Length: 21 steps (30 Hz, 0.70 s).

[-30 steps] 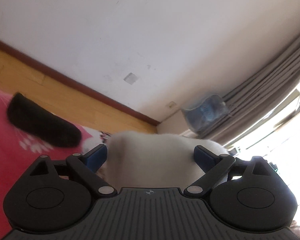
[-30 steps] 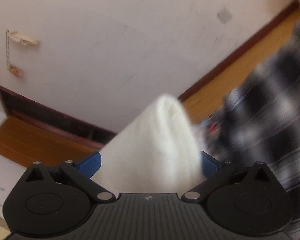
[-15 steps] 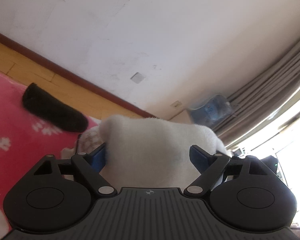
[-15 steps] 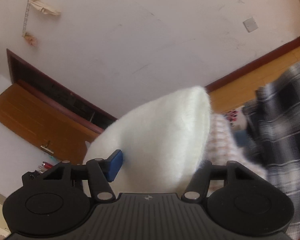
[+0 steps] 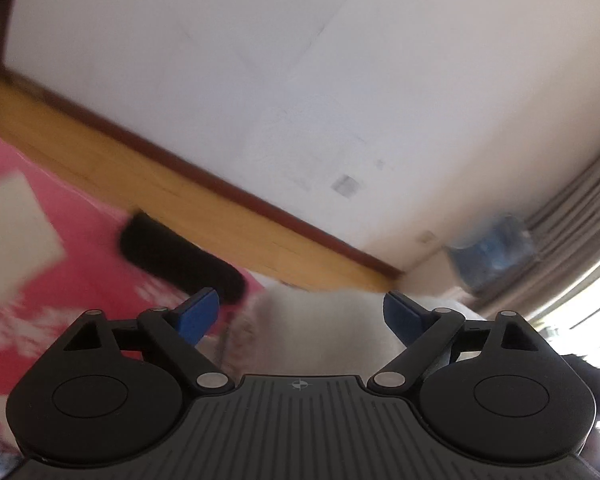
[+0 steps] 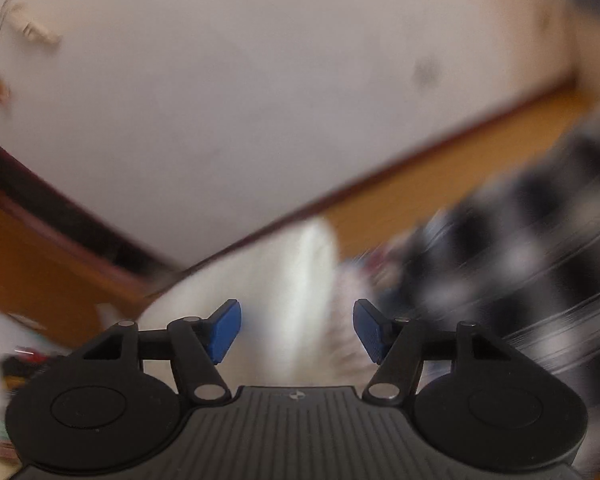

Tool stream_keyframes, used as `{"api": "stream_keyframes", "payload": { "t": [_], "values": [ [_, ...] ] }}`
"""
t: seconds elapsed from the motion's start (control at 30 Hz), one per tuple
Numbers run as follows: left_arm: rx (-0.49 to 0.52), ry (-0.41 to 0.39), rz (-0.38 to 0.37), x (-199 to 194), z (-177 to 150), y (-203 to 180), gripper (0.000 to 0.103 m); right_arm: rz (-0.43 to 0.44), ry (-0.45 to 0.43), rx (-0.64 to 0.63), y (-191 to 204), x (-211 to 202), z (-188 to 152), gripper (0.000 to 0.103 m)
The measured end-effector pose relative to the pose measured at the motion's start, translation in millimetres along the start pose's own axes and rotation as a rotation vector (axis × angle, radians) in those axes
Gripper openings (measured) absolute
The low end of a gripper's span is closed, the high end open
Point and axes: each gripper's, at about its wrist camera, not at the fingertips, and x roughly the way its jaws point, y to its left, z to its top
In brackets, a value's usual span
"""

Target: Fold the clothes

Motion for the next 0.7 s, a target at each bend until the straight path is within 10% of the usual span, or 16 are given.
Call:
{"api": "stream_keyframes", "payload": {
  "t": [0.17,0.27,0.47,0.7],
  "values": [
    [0.406,-0.046,-0.027,7,-16,-77,0.083,0.089,-0.092,-0.458,94,-16,-11,0.054],
    [0.425,0.040,0.068,59,-29,-82,0.081,0.007,0.008,-0.661,119,41,-40,0.046],
    [0.320,0.083,0.056,87,-22,-52,0.085,0.045,0.080,-0.397,67,93,-35,0.046],
    [0.424,0.040,-0.007,22,-23,-63,0.086,0.064,-0.021,-0.399,51,0,-26,0.047]
  ]
}}
